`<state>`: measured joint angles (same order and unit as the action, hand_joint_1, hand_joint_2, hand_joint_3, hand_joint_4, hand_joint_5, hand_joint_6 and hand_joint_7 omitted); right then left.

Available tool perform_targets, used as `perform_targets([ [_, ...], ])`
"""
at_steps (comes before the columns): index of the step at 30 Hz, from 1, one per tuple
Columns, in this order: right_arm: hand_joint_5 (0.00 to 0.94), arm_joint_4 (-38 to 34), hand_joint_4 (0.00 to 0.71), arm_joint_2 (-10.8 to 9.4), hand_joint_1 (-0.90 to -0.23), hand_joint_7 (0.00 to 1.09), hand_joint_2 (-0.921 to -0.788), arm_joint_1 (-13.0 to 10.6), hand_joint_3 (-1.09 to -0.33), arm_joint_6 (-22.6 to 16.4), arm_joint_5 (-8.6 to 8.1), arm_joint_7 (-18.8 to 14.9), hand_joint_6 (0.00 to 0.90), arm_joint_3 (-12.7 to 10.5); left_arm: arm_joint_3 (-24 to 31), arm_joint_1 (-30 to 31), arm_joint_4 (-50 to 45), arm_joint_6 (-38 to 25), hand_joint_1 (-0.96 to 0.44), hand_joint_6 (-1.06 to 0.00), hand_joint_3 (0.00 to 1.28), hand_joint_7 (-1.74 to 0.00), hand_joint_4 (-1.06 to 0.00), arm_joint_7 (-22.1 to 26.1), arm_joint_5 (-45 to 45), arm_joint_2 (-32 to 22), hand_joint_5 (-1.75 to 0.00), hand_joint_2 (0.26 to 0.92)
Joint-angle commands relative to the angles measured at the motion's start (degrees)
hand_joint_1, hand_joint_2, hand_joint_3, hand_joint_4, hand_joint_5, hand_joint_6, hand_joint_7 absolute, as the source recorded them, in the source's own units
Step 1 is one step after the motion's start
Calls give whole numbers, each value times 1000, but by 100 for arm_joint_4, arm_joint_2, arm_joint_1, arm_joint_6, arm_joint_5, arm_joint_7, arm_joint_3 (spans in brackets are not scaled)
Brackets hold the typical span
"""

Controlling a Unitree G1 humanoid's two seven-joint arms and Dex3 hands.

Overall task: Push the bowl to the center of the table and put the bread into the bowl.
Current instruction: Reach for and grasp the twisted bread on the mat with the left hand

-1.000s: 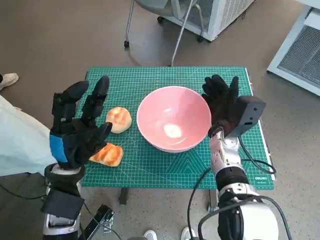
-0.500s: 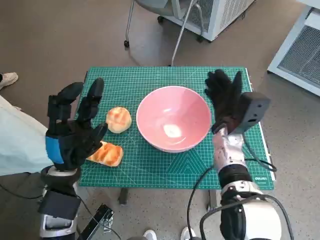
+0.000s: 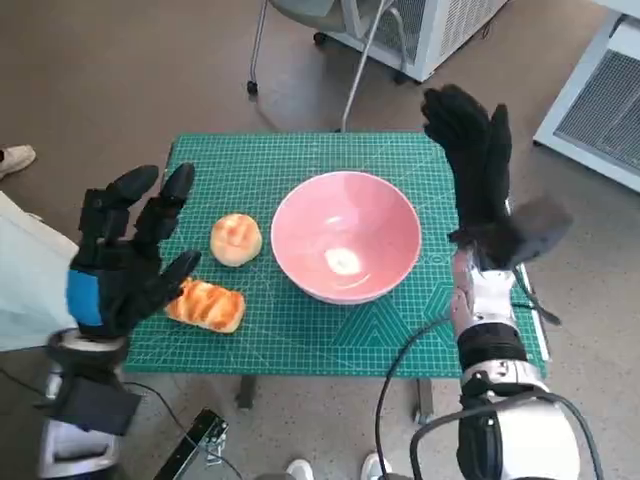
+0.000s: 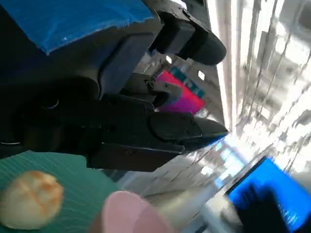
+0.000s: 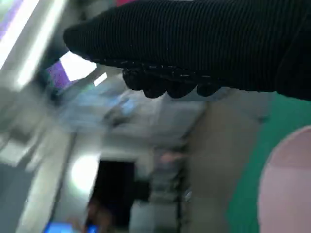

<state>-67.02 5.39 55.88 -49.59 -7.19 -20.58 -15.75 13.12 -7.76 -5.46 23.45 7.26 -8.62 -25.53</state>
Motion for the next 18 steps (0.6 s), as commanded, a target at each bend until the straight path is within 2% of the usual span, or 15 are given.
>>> perform_targets([
  [1, 20, 301, 327, 13, -560, 748, -921, -390, -802, -428, -161, -532, 59, 123, 126, 67, -221, -289, -181, -233, 93, -631, -402, 521, 113, -584, -31, 919],
  [3, 20, 434, 330, 28, -562, 762, -921, -478, -802, -584, -190, -660, 54, 173, 168, 92, -352, -495, -185, -244, 71, -588, -389, 790, 142, -831, -23, 917],
  [6, 19, 642, 333, 12, -559, 791, -921, -591, -810, -672, -330, -870, 40, 222, 209, 126, -563, -861, -174, -264, 36, -502, -360, 1264, 197, -1230, -8, 908],
  [13, 23, 1013, 346, -66, -567, 830, -921, -803, -815, -613, -600, -1146, 48, 311, 172, 172, -1062, -1790, -10, -343, 4, -266, -279, 2255, 273, -2013, -1, 856],
  [18, 23, 1113, 347, -63, -574, 846, -921, -870, -804, -579, -636, -1167, 53, 367, -47, 230, -1347, -2362, 104, -364, 2, -158, -238, 2859, 14, -2518, 0, 831],
])
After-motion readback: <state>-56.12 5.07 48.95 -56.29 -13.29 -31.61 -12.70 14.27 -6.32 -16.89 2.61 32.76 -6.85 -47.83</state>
